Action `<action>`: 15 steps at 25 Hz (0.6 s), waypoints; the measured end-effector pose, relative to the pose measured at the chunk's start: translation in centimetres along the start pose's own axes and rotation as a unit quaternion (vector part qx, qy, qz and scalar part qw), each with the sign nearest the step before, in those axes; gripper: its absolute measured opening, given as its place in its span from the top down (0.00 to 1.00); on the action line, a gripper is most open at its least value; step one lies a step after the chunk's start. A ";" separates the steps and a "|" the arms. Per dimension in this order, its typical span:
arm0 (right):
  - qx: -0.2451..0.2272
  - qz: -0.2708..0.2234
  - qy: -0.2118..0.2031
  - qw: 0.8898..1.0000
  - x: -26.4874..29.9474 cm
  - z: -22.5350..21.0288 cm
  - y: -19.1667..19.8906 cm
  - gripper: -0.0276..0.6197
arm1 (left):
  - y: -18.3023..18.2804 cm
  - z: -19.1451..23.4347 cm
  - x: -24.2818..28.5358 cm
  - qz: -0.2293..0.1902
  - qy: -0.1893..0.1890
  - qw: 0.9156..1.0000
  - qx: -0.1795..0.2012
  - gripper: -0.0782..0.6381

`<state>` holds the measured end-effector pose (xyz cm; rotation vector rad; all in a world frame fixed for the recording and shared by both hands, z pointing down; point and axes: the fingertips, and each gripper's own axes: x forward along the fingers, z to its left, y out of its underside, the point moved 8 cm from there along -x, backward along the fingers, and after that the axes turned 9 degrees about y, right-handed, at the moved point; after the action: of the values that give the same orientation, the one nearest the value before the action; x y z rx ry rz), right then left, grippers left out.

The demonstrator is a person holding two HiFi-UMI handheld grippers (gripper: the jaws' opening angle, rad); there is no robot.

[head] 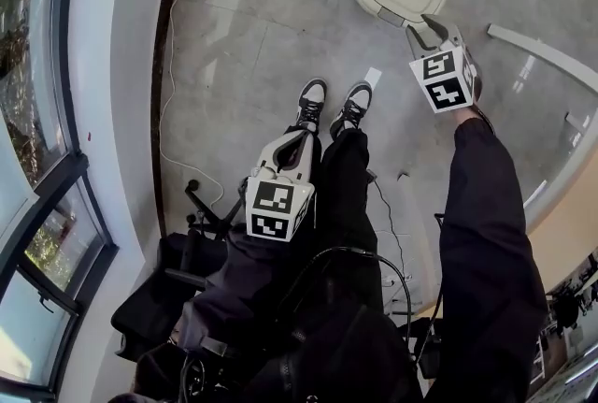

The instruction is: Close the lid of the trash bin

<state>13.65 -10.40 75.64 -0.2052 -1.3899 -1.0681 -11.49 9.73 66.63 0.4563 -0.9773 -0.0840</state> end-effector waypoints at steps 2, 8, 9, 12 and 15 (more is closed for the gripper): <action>0.032 -0.019 0.016 0.999 -2.6 0.0 -0.3 0.78 | -0.7 -0.8 -0.3 -0.006 0.004 1.000 0.012 0.89; 0.116 -0.081 0.082 0.986 -11.5 0.1 -2.1 0.92 | -3.9 -3.1 -1.7 -0.041 0.011 0.998 0.045 0.89; 0.127 -0.087 0.094 0.984 -13.2 0.1 -2.3 0.93 | -4.6 -3.7 -2.1 -0.049 0.015 0.997 0.051 0.89; 0.154 -0.108 0.124 0.974 -18.3 0.2 -3.4 0.95 | -7.2 -5.5 -3.7 -0.074 0.029 0.994 0.073 0.89; 0.186 -0.130 0.142 0.964 -23.9 -0.1 -4.7 0.95 | -9.9 -8.0 -6.2 -0.106 0.033 0.990 0.092 0.89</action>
<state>14.61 -1.41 52.98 0.4005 -1.3472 -0.9809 -7.20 5.13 53.92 0.7279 -0.8730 -0.1700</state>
